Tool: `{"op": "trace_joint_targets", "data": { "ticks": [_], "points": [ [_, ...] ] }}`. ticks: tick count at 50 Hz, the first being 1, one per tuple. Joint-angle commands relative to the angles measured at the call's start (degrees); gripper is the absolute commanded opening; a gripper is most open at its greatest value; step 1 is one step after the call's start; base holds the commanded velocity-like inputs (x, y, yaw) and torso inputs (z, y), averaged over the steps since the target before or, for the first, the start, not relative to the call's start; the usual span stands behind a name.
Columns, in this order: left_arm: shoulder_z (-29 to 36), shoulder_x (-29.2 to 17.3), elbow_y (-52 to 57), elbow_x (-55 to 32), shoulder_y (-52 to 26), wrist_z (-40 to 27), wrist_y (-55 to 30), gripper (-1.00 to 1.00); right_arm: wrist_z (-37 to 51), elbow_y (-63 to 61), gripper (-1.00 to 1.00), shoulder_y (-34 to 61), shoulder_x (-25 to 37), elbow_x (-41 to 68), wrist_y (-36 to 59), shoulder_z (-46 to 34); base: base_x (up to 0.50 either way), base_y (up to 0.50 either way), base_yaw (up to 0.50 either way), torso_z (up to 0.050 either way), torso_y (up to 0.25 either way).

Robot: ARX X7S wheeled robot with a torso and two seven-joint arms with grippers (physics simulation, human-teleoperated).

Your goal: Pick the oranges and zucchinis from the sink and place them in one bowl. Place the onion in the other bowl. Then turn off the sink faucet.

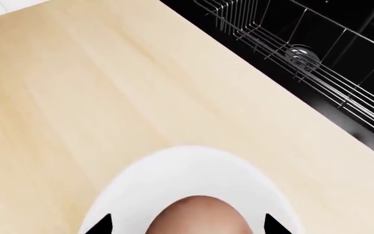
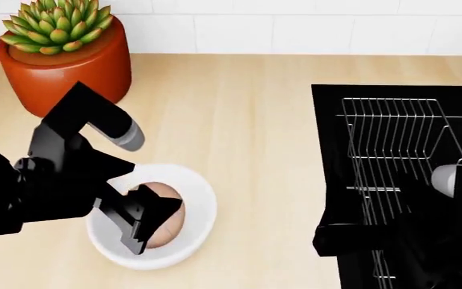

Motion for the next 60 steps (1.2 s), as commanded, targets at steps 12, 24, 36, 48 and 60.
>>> {"op": "trace_joint_targets", "data": {
  "ticks": [12, 24, 36, 48, 60],
  "points": [
    [-9.2, -11.1, 11.3, -7.7, 4.8, -4.9, 8.0, 1.0, -0.3, -0.4, 1.0, 2.3, 0.6, -2.4, 1.5, -2.1, 0.0, 0.0, 0.0, 0.0, 0.0],
    [-12.9, -18.5, 26.6, 3.5, 13.2, -25.8, 22.0, 1.0, 0.6, -2.1, 1.0, 2.1, 0.9, -7.5, -1.7, -1.6, 0.0, 0.0, 0.0, 0.0, 0.0],
    [-12.9, -19.7, 27.7, 4.5, 17.1, -29.3, 24.6, 1.0, 2.7, -2.0, 1.0, 2.2, 1.3, -6.6, -0.5, -1.2, -0.08, 0.0, 0.0, 0.0, 0.001],
    [-14.1, -20.9, 28.5, 2.4, 18.8, -27.5, 26.6, 1.0, 3.0, -1.5, 1.0, 1.6, 1.0, -6.9, -0.5, -1.6, -0.26, -0.32, 0.0, 0.0, 0.0],
    [-13.8, -20.0, 28.2, 3.6, 18.5, -28.4, 26.4, 1.0, 2.1, -2.9, 1.0, -0.1, 0.8, -7.7, -3.6, -0.1, -0.05, -0.5, 0.0, 0.0, 0.0]
  ]
}}
